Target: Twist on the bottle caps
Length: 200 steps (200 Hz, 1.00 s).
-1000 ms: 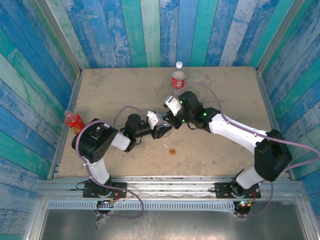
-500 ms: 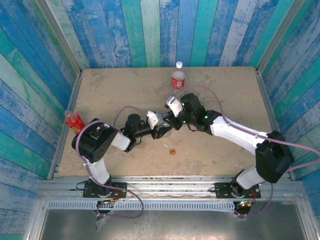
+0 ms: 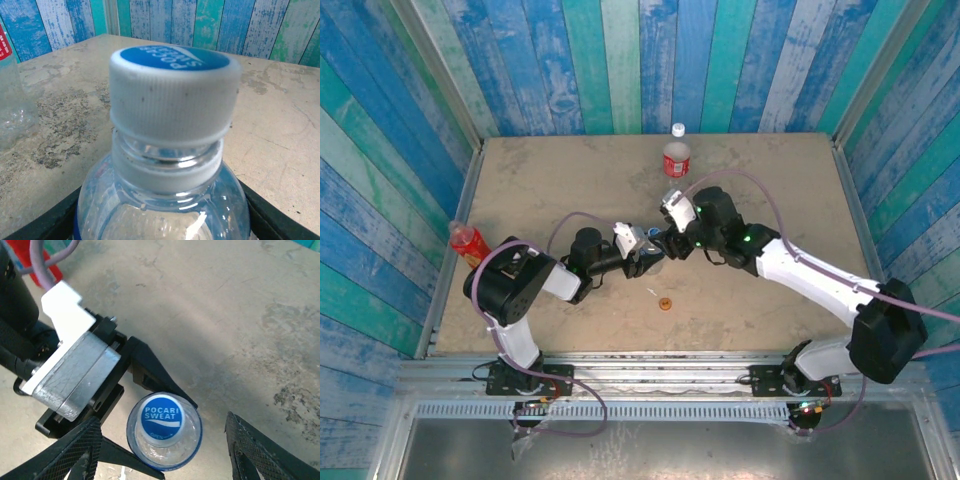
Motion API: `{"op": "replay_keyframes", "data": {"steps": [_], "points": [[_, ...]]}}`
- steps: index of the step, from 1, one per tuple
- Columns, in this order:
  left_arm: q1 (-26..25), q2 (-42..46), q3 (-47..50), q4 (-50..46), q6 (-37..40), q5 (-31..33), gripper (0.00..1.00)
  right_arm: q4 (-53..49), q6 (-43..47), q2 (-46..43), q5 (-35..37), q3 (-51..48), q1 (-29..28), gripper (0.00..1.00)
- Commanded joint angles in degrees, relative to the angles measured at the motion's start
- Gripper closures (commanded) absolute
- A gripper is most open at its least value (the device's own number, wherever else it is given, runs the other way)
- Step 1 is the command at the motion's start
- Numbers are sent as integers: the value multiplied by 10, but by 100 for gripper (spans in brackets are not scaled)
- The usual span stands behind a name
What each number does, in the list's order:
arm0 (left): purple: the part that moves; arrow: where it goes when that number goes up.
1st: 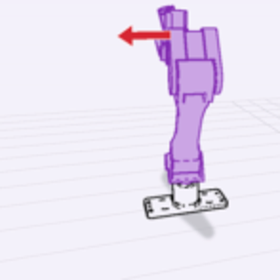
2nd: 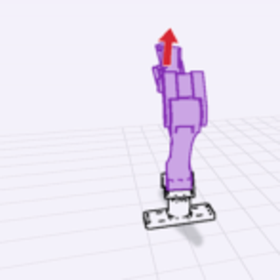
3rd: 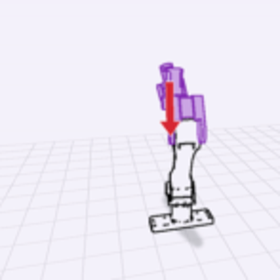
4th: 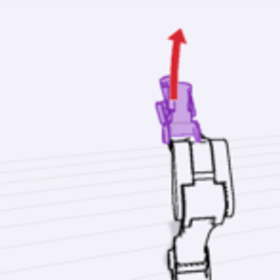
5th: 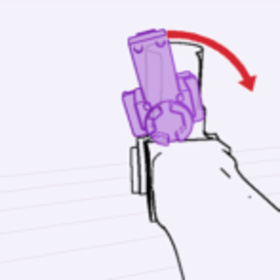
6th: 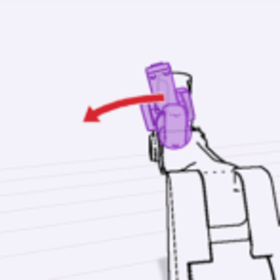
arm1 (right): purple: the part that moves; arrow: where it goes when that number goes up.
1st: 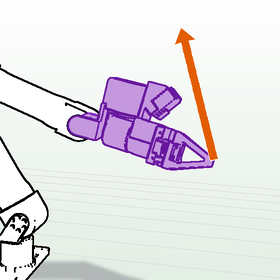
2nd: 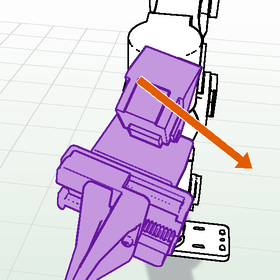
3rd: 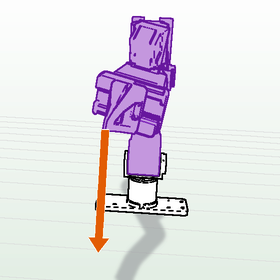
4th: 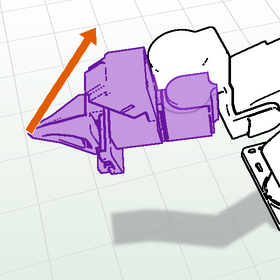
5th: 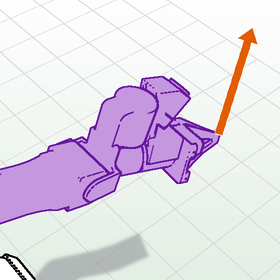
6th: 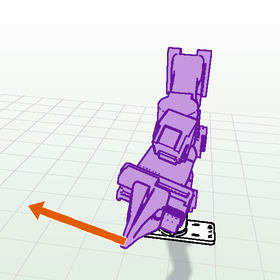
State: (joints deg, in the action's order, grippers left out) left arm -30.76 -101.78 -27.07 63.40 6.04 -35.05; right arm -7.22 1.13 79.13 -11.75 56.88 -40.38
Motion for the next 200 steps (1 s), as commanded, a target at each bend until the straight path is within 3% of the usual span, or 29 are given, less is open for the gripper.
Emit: {"op": "replay_keyframes", "data": {"steps": [1,15,58,89,200], "points": [[-5,-25,-4,-25,3,-16,37,-3,-88,0,8,3,24,37],[-5,-24,-3,-27,3,-16,37,-28,-119,18,-20,25,36,42],[-5,-22,-4,-34,8,-12,37,-76,-100,67,-98,69,41,51],[-5,-22,-4,-34,9,-13,37,-79,-98,77,-101,65,42,59],[-4,-24,-5,-34,10,-17,37,-142,-78,111,-104,51,43,72]]}}
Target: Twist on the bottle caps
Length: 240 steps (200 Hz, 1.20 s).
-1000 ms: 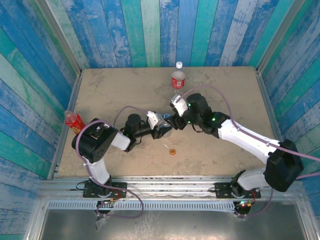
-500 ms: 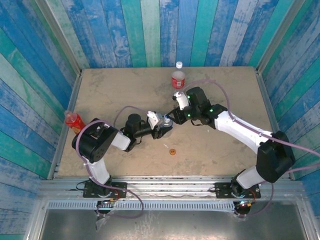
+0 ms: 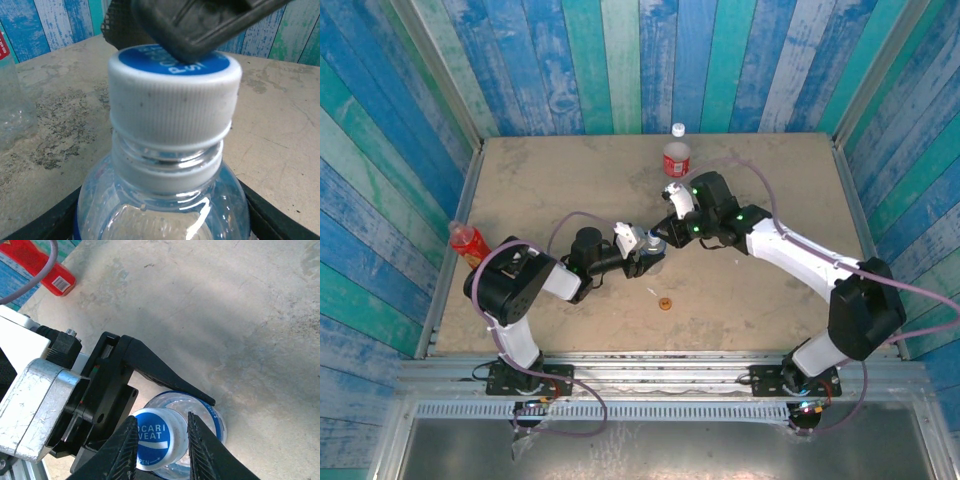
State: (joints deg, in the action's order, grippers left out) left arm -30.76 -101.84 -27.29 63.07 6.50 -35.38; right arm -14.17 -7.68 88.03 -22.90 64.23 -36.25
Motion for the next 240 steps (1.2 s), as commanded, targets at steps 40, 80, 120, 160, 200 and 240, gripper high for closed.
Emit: {"op": "replay_keyframes", "data": {"steps": [40,80,120,160,200,240], "points": [[-5,-25,-3,-30,5,-15,37,-80,0,32,19,-50,2,74],[-4,-25,-2,-28,4,-16,37,-81,-28,30,22,-46,5,78],[-5,-23,-1,-24,1,-9,37,-95,-49,15,-30,-40,4,79],[-4,-29,-4,-24,0,-12,37,-96,-58,-24,-58,-36,-6,80],[-3,-31,-4,-24,1,-12,37,-93,-57,-47,-75,-24,-8,80],[-4,-33,-3,-21,3,-15,37,-80,-36,-70,-26,-22,-5,64]]}}
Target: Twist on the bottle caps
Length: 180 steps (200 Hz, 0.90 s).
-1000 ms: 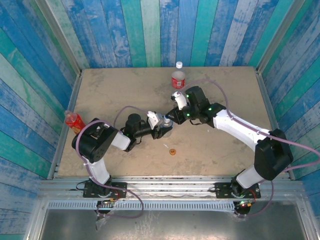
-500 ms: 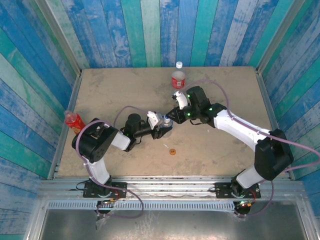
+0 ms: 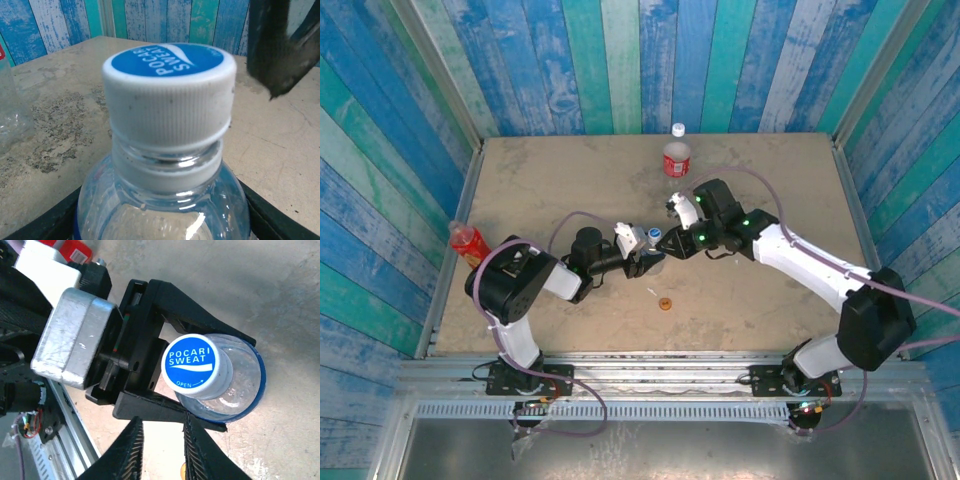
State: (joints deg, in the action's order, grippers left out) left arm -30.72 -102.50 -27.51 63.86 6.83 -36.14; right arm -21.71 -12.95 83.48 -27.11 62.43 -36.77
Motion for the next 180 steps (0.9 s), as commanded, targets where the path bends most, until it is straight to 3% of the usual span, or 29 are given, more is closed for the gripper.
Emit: {"op": "replay_keyframes", "data": {"steps": [1,43,95,114,180], "points": [[-4,-26,0,-29,0,-7,37,-4,20,-25,17,-3,0,63],[-5,-19,0,-35,4,-35,37,-15,226,-43,10,-2,10,45],[-5,-20,-13,-64,12,-112,36,-103,505,-41,-63,31,21,40],[-5,-24,-17,-72,17,-115,36,-126,539,-14,-95,62,44,41],[-5,-30,-23,-92,31,-111,35,-268,622,106,-140,201,46,44]]}}
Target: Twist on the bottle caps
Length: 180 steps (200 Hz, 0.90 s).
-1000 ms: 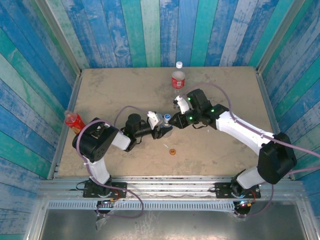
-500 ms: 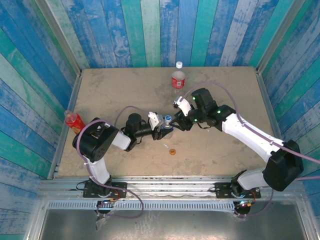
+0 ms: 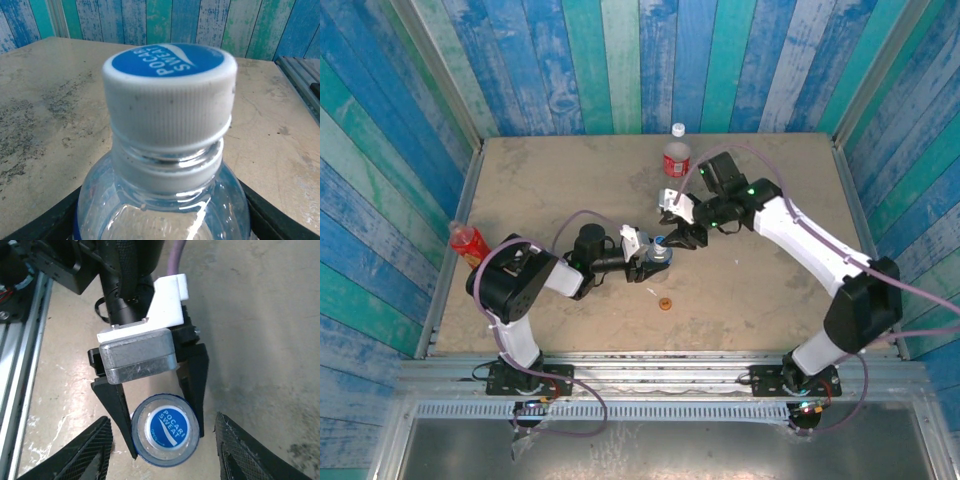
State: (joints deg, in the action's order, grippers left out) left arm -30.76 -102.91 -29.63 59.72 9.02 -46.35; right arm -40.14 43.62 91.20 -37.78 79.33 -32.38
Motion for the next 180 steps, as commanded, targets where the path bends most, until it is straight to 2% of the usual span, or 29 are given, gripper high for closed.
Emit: {"op": "replay_keyframes", "data": {"steps": [1,73,111,151,180], "points": [[-5,-26,-2,-51,9,-9,35,-85,56,29,-34,33,1,44],[-4,-28,-6,-63,15,-7,35,-101,51,85,-37,66,1,48],[-4,-28,-6,-65,15,-7,35,-105,43,97,-30,74,2,55],[-4,-27,-6,-66,16,-6,35,-112,42,95,-29,72,1,66],[-5,-26,-6,-67,15,-6,35,-113,41,89,-23,70,1,68]]}}
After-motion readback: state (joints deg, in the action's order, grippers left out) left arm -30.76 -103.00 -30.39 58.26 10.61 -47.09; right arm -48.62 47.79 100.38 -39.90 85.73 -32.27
